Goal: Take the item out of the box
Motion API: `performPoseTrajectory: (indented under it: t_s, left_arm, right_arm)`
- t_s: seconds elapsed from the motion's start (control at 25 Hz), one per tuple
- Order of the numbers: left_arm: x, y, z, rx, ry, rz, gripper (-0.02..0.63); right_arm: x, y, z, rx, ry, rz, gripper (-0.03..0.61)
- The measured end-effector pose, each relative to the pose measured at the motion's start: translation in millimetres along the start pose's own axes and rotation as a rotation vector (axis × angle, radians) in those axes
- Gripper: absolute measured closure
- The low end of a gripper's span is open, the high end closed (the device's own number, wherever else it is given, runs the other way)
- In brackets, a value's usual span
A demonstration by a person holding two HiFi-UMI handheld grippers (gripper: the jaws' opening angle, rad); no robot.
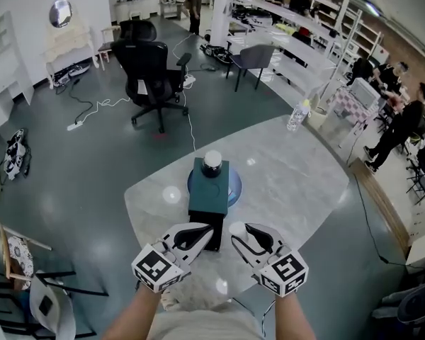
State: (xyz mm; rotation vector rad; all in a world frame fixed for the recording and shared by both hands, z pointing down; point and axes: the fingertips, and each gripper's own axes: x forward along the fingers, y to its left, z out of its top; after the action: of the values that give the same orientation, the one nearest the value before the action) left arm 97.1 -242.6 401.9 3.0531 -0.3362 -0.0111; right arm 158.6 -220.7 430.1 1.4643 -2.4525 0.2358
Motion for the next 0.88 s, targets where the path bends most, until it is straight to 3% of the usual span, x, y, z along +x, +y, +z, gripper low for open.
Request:
performPoseTrajectory:
  t_s: [0.24, 0.88]
  left_arm:
    - [-3.8, -18.3, 7.7, 0.015, -0.008, -0.038, 0.594]
    - [-15.8, -19.5, 33.7, 0.081, -0.024, -0.034, 0.594]
  right_arm:
    - [-19.0, 10.3, 17.6, -0.044, -0.073, -0.012, 0.396]
    - [-39.0, 17.0, 62.5, -0.087, -0.277, -0.015, 0.396]
